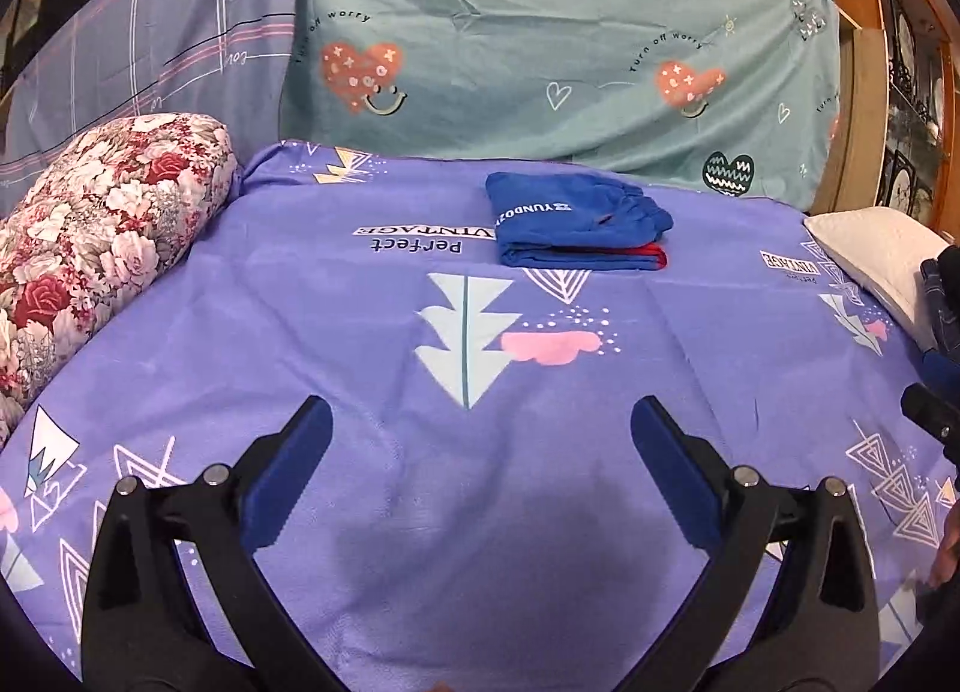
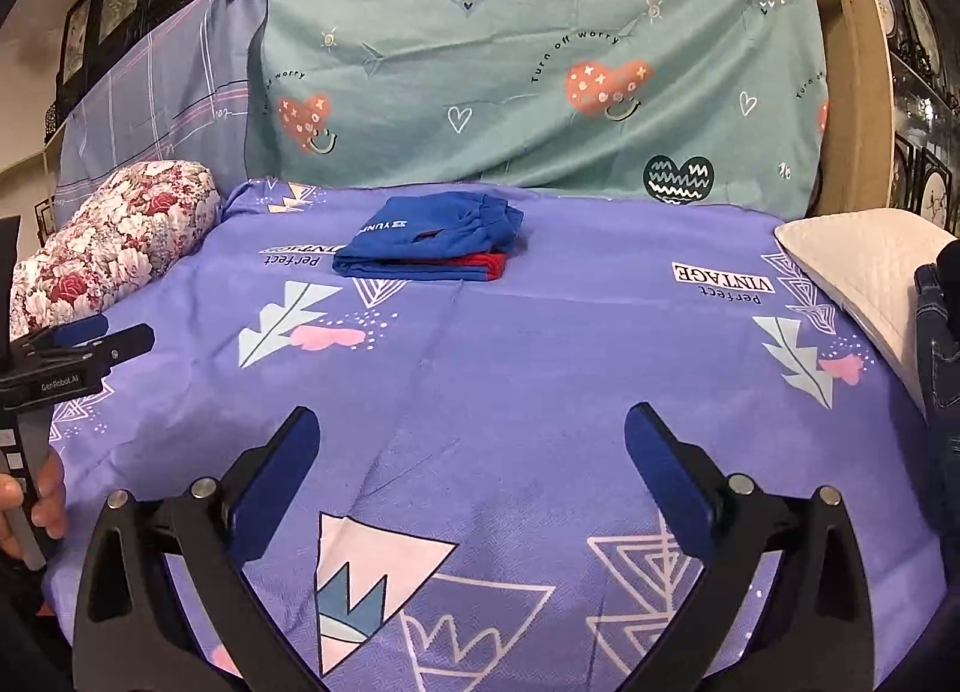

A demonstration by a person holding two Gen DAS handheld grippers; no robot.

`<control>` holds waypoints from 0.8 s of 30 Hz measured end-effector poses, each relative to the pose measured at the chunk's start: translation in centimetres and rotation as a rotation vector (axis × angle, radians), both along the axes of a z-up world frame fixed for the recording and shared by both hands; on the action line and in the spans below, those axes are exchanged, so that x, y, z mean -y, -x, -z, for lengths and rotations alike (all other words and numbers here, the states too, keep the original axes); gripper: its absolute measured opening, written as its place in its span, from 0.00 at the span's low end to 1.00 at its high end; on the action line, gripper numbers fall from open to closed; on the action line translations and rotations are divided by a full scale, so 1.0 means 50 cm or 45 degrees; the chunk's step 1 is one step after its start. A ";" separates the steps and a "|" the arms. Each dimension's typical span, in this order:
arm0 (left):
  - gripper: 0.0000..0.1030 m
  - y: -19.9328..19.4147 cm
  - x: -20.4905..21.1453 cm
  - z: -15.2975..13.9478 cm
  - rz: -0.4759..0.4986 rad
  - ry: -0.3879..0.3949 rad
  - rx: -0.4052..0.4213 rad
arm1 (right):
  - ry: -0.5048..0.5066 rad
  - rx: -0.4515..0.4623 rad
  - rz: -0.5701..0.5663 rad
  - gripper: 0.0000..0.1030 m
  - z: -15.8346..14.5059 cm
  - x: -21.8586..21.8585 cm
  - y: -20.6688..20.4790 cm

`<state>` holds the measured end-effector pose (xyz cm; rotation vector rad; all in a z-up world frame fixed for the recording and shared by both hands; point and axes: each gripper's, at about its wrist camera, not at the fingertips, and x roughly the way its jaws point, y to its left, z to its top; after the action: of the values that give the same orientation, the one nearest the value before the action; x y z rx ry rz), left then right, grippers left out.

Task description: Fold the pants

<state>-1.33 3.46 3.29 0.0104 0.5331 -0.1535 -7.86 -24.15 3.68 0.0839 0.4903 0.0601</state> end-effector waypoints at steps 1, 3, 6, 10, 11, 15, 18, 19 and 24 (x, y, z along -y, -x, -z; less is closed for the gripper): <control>0.98 -0.003 -0.002 0.003 -0.004 0.007 -0.006 | -0.013 -0.005 0.012 0.99 0.001 0.004 -0.006; 0.98 -0.005 -0.003 0.007 -0.003 0.011 -0.014 | -0.051 -0.014 0.036 0.99 0.006 0.015 -0.015; 0.98 -0.011 0.000 0.016 0.007 0.006 -0.025 | -0.031 0.005 0.095 0.99 0.024 0.020 -0.021; 0.98 -0.017 0.003 0.031 0.096 0.051 -0.081 | -0.016 -0.009 0.105 0.99 0.043 0.020 -0.013; 0.98 -0.017 0.004 0.032 0.095 0.046 -0.082 | -0.010 -0.012 0.106 0.99 0.044 0.018 -0.014; 0.98 -0.012 0.011 0.034 0.092 0.025 -0.075 | 0.009 -0.003 0.104 0.99 0.044 0.014 -0.011; 0.98 -0.011 0.013 0.034 0.078 0.012 -0.072 | 0.008 -0.008 0.102 0.99 0.044 0.015 -0.013; 0.98 -0.011 0.012 0.035 0.068 0.005 -0.072 | 0.008 -0.007 0.103 0.99 0.044 0.015 -0.013; 0.98 -0.015 0.014 0.039 0.026 -0.028 -0.084 | 0.009 -0.004 0.103 0.99 0.044 0.015 -0.011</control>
<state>-0.57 2.76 1.36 0.0322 0.6005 -0.1688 -7.30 -24.87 1.50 0.0965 0.4899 -0.0212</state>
